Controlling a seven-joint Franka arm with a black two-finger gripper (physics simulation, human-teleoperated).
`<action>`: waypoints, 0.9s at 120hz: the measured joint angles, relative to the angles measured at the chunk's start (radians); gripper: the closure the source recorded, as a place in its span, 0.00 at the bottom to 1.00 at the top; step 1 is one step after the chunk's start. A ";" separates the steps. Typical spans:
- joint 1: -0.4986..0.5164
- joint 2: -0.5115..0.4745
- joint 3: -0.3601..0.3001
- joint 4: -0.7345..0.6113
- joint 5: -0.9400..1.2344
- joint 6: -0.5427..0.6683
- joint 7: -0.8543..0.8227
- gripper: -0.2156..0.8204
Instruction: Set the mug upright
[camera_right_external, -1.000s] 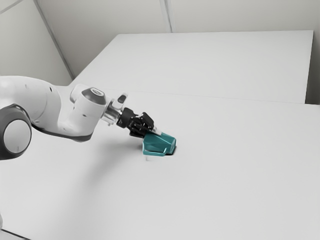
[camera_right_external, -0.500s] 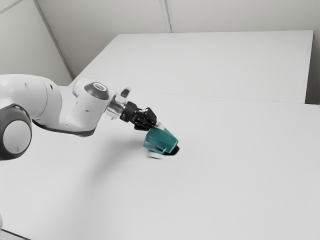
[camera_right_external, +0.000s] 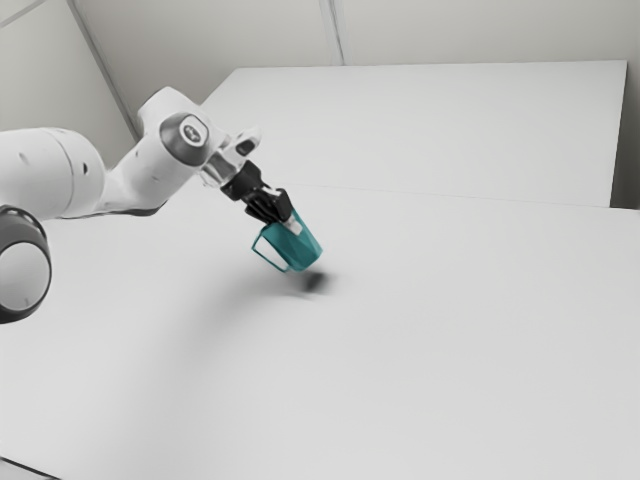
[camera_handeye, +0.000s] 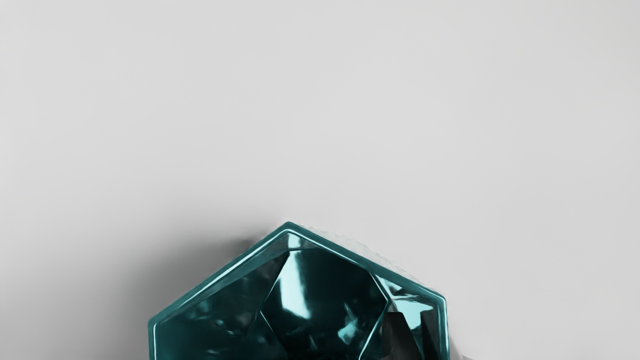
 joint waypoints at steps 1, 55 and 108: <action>0.000 -0.002 0.000 0.002 0.012 -0.003 -0.003 0.96; -0.001 -0.033 -0.032 0.018 0.484 -0.143 -0.216 0.97; -0.003 -0.023 -0.072 -0.034 0.583 -0.162 -0.420 0.97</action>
